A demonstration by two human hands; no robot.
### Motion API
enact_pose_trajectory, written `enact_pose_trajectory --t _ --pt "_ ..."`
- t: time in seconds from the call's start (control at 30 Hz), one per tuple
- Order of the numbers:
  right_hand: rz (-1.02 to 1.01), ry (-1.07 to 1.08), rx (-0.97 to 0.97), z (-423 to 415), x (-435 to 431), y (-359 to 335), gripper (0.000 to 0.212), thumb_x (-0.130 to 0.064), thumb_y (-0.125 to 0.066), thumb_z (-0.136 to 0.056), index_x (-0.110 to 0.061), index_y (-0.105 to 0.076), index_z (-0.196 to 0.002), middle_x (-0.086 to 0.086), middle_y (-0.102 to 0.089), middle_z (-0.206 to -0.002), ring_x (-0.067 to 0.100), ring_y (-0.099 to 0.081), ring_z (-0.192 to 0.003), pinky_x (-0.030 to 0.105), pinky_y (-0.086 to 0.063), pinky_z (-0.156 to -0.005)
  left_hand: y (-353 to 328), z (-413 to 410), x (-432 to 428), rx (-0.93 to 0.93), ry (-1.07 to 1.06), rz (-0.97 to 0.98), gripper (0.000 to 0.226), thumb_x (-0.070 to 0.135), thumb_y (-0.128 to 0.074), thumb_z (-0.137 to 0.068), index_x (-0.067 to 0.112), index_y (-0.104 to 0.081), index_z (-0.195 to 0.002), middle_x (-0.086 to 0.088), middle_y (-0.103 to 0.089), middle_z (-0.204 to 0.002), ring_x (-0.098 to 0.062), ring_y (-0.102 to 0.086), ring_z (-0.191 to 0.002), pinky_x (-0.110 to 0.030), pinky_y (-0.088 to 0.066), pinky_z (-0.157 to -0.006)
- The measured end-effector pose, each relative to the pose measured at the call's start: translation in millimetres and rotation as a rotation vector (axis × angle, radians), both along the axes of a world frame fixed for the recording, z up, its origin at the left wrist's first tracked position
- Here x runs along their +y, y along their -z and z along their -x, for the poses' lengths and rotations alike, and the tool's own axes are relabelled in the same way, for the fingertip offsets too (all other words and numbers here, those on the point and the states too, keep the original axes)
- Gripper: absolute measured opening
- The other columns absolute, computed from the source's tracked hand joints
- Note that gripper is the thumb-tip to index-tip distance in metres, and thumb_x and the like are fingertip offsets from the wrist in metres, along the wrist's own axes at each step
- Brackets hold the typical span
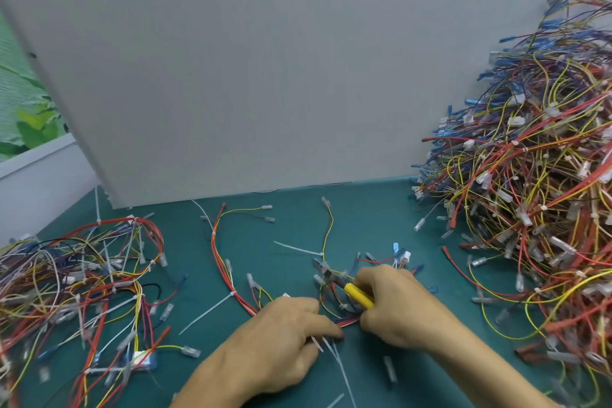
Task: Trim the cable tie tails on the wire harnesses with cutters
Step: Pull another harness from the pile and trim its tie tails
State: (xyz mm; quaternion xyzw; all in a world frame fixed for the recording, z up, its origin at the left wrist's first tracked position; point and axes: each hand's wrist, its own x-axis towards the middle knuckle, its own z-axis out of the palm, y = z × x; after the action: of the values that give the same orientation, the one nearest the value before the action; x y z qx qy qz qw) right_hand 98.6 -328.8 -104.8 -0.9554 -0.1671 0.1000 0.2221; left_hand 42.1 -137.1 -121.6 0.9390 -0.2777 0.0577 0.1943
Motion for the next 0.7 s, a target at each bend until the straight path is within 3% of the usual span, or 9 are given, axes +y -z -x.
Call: enact_pose_trajectory --t 0.1,0.2,0.27,0.37,0.53,0.7 --pt "-0.073 0.017 0.054 -5.1 -4.1 -3.3 0.018 -0.009 -0.05 -0.063 -0.013 -0.057 -0.078 0.008 -0.063 -0.078 0.026 -0.059 -0.081 0.033 -0.049 -0.062 3.5 -1.2 -0.9 -0.046 0.004 -0.039 0.04 0.016 -0.045 -0.085 0.031 -0.064 -0.117 0.002 -0.053 -0.095 -0.013 -0.048 -0.088 -0.012 -0.029 -0.075" --pt "-0.163 0.069 0.143 -5.2 -5.4 -5.7 0.016 -0.007 -0.051 -0.066 -0.016 -0.06 -0.076 0.006 -0.067 -0.068 0.021 -0.063 -0.065 0.034 -0.054 -0.058 3.9 -0.1 -2.9 -0.102 0.013 -0.077 0.027 0.017 -0.048 -0.085 0.026 -0.062 -0.107 0.002 -0.051 -0.091 -0.016 -0.049 -0.086 -0.025 -0.043 -0.075" --pt "-0.247 0.08 0.225 -4.7 -5.4 -5.4 0.015 -0.005 -0.052 -0.069 -0.016 -0.06 -0.074 0.005 -0.065 -0.059 0.02 -0.062 -0.056 0.042 -0.057 -0.059 3.3 -0.9 -4.8 -0.133 0.012 -0.089 0.013 0.016 -0.058 -0.082 0.022 -0.062 -0.092 0.004 -0.05 -0.082 -0.013 -0.051 -0.075 -0.021 -0.044 -0.066" --pt "-0.221 0.064 0.214 -5.5 -6.4 -7.3 0.012 -0.007 -0.054 -0.069 -0.016 -0.061 -0.074 -0.001 -0.061 -0.055 0.011 -0.057 -0.05 0.03 -0.053 -0.054 4.9 -3.0 -6.2 -0.115 -0.013 0.074 0.004 0.022 -0.065 -0.086 0.02 -0.063 -0.089 0.006 -0.053 -0.079 -0.008 -0.049 -0.072 -0.014 -0.036 -0.064" --pt "-0.152 0.037 0.173 -5.2 -6.1 -8.5 0.007 -0.014 -0.06 -0.067 -0.018 -0.059 -0.072 -0.004 -0.058 -0.063 0.012 -0.053 -0.058 0.026 -0.045 -0.055 2.6 -5.3 -3.8 -0.018 -0.097 0.245 0.018 0.034 -0.065 -0.084 0.017 -0.068 -0.079 0.004 -0.059 -0.074 -0.004 -0.051 -0.069 -0.014 -0.038 -0.064" --pt "-0.16 0.014 0.169 -2.4 -4.9 -8.9 0.021 -0.032 -0.071 -0.07 -0.015 -0.06 -0.077 -0.004 -0.06 -0.065 0.012 -0.055 -0.061 0.027 -0.045 -0.059 4.8 -8.6 -6.3 0.025 -0.118 0.124 0.022 0.031 -0.054 -0.094 0.015 -0.062 -0.081 0.01 -0.046 -0.077 -0.004 -0.044 -0.074 -0.01 -0.03 -0.067"
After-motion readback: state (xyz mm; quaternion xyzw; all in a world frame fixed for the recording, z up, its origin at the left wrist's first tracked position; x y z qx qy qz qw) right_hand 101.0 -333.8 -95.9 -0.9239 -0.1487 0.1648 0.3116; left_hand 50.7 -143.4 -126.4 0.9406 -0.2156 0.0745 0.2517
